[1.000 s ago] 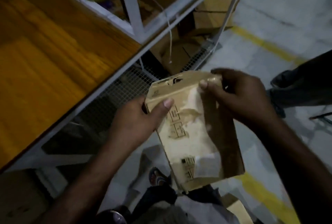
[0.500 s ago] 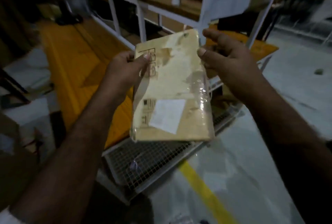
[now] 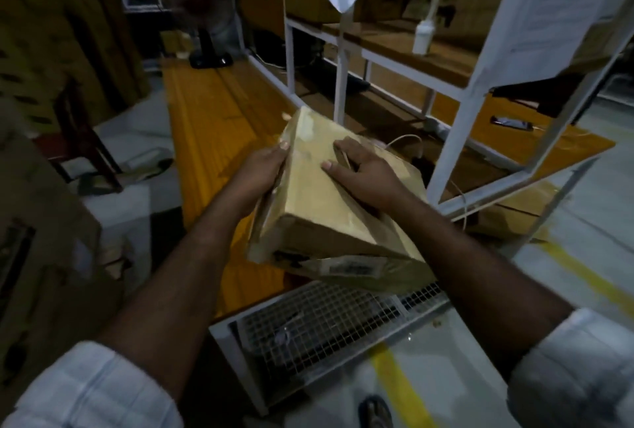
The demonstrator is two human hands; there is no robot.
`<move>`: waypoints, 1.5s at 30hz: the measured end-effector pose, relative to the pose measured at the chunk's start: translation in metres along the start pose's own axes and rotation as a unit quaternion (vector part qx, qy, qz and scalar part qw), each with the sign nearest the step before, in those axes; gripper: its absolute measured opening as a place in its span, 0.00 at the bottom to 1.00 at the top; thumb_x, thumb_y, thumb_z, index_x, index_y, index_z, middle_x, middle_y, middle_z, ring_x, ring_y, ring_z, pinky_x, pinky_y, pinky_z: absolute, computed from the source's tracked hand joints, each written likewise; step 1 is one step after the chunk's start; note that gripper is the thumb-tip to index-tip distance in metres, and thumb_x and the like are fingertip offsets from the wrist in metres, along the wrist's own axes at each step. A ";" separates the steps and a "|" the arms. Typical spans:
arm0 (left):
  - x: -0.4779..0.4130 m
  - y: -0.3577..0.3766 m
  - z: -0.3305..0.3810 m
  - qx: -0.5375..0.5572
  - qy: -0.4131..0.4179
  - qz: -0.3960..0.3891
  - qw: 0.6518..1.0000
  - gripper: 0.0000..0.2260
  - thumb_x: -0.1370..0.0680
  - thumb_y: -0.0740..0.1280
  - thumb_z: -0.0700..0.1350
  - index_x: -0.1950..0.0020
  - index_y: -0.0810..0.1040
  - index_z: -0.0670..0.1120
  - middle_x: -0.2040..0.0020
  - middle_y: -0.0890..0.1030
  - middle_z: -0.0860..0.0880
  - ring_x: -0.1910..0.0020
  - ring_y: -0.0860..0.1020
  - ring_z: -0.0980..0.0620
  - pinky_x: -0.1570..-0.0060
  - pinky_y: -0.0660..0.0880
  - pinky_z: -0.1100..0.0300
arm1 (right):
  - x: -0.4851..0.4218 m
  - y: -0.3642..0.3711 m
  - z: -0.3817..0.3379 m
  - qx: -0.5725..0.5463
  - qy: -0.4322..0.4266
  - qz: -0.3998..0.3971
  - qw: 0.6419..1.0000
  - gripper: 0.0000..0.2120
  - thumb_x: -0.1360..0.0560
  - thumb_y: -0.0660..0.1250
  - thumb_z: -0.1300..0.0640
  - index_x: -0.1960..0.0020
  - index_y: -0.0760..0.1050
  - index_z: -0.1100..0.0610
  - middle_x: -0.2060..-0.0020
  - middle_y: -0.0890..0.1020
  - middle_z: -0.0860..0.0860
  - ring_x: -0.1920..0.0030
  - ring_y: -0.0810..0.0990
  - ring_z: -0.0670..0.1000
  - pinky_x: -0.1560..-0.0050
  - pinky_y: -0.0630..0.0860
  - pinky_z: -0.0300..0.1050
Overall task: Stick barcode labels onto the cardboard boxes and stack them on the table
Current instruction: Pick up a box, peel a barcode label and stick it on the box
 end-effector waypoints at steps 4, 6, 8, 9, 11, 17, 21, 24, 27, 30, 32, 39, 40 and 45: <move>0.006 -0.021 -0.019 0.030 -0.078 -0.042 0.996 0.15 0.20 0.60 0.60 0.45 0.79 0.52 0.46 0.84 0.50 0.50 0.82 0.49 0.53 0.79 0.53 | -0.027 0.044 0.018 0.062 0.019 -0.069 0.995 0.31 0.25 0.64 0.36 0.29 0.71 0.53 0.30 0.73 0.52 0.31 0.71 0.55 0.37 0.67 0.44; 0.009 -0.029 -0.031 -0.065 -0.105 -0.050 0.991 0.18 0.22 0.65 0.60 0.36 0.73 0.54 0.39 0.80 0.53 0.46 0.79 0.52 0.51 0.78 0.55 | -0.037 0.065 0.018 0.142 -0.024 -0.136 0.980 0.29 0.23 0.64 0.40 0.28 0.69 0.55 0.28 0.71 0.55 0.30 0.69 0.57 0.34 0.67 0.47; 0.009 -0.029 -0.043 -0.221 -0.106 -0.068 0.967 0.37 0.27 0.69 0.64 0.22 0.61 0.51 0.25 0.68 0.49 0.31 0.71 0.46 0.37 0.73 0.51 | -0.046 0.075 0.014 0.193 -0.070 -0.162 0.965 0.27 0.20 0.61 0.44 0.26 0.66 0.57 0.26 0.66 0.56 0.27 0.65 0.57 0.30 0.63 0.50; 0.013 -0.024 -0.048 -0.297 -0.104 -0.094 0.944 0.45 0.30 0.68 0.68 0.20 0.54 0.52 0.20 0.58 0.47 0.24 0.62 0.44 0.29 0.66 0.47 | -0.050 0.074 0.012 0.196 -0.078 -0.169 0.963 0.27 0.20 0.60 0.44 0.25 0.65 0.57 0.26 0.66 0.56 0.27 0.65 0.57 0.30 0.63 0.50; 0.023 -0.009 -0.058 -0.430 -0.081 -0.150 0.887 0.53 0.36 0.65 0.76 0.20 0.45 0.57 0.19 0.40 0.50 0.21 0.41 0.39 0.24 0.47 0.40 | -0.054 0.063 0.012 0.175 -0.080 -0.192 0.962 0.27 0.21 0.62 0.43 0.26 0.66 0.55 0.27 0.68 0.54 0.30 0.68 0.56 0.34 0.67 0.48; 0.027 -0.001 -0.080 -0.560 0.002 -0.160 0.813 0.58 0.40 0.62 0.80 0.21 0.36 0.57 0.22 0.30 0.52 0.24 0.28 0.50 0.24 0.44 0.42 | 0.010 0.009 0.034 0.102 -0.153 -0.309 0.933 0.36 0.30 0.61 0.28 0.25 0.62 0.40 0.28 0.64 0.34 0.29 0.63 0.38 0.29 0.63 0.42; -0.013 -0.004 -0.080 -0.527 -0.006 -0.168 0.833 0.57 0.40 0.65 0.78 0.20 0.40 0.58 0.22 0.32 0.56 0.24 0.30 0.55 0.24 0.48 0.51 | 0.008 0.017 0.074 0.214 -0.279 -0.233 0.907 0.31 0.24 0.53 0.33 0.23 0.57 0.38 0.22 0.54 0.39 0.23 0.50 0.41 0.24 0.49 0.49; -0.054 -0.004 -0.073 -0.513 -0.027 -0.169 0.841 0.57 0.39 0.68 0.75 0.19 0.44 0.56 0.20 0.36 0.54 0.22 0.34 0.53 0.23 0.45 0.51 | -0.041 0.026 0.083 0.166 -0.267 -0.223 0.923 0.31 0.25 0.54 0.35 0.25 0.65 0.44 0.24 0.64 0.47 0.24 0.58 0.48 0.25 0.54 0.50; -0.087 -0.007 -0.063 -0.494 -0.046 -0.153 0.855 0.56 0.40 0.70 0.73 0.19 0.50 0.53 0.19 0.42 0.52 0.21 0.39 0.49 0.23 0.47 0.49 | -0.087 0.030 0.080 0.162 -0.278 -0.235 0.917 0.28 0.24 0.65 0.44 0.27 0.69 0.50 0.26 0.68 0.53 0.25 0.64 0.53 0.26 0.58 0.47; -0.103 -0.012 -0.048 -0.469 -0.027 -0.103 0.877 0.56 0.43 0.65 0.78 0.21 0.60 0.52 0.19 0.51 0.56 0.20 0.49 0.52 0.23 0.55 0.49 | -0.114 0.014 0.074 0.135 -0.276 -0.217 0.926 0.23 0.25 0.67 0.50 0.31 0.74 0.52 0.30 0.74 0.52 0.29 0.71 0.52 0.29 0.67 0.46; -0.107 -0.014 -0.041 -0.450 -0.011 -0.081 0.889 0.55 0.44 0.64 0.80 0.23 0.66 0.51 0.21 0.59 0.58 0.21 0.54 0.54 0.24 0.59 0.50 | -0.126 -0.002 0.071 0.093 -0.274 -0.181 0.940 0.17 0.24 0.66 0.53 0.36 0.79 0.51 0.37 0.80 0.50 0.35 0.78 0.49 0.35 0.74 0.45; -0.124 -0.034 0.003 -0.383 -0.018 -0.018 0.923 0.42 0.42 0.69 0.73 0.33 0.79 0.52 0.32 0.77 0.57 0.37 0.75 0.62 0.36 0.74 0.59 | -0.169 -0.063 0.082 0.083 -0.190 -0.007 0.978 0.27 0.26 0.57 0.32 0.40 0.80 0.48 0.47 0.84 0.49 0.48 0.81 0.49 0.50 0.79 0.53; -0.126 -0.041 0.009 -0.374 -0.025 -0.019 0.927 0.41 0.43 0.69 0.75 0.36 0.80 0.53 0.35 0.79 0.58 0.42 0.77 0.64 0.40 0.77 0.60 | -0.172 -0.071 0.088 0.067 -0.174 0.019 0.982 0.27 0.25 0.56 0.32 0.41 0.80 0.49 0.48 0.82 0.49 0.49 0.80 0.49 0.51 0.80 0.55; -0.125 -0.066 0.032 -0.359 -0.084 -0.037 0.929 0.26 0.36 0.68 0.71 0.54 0.87 0.50 0.60 0.87 0.52 0.62 0.84 0.57 0.61 0.82 0.55 | -0.167 -0.072 0.082 -0.078 -0.089 0.014 0.993 0.29 0.33 0.61 0.30 0.37 0.75 0.43 0.40 0.78 0.43 0.43 0.78 0.46 0.44 0.79 0.56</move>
Point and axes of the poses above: each hand's wrist, its own x-axis away from the middle knuckle, its own y-axis out of the palm, z = x × y, the point moved 3 cm from there along -x, towards the middle knuckle
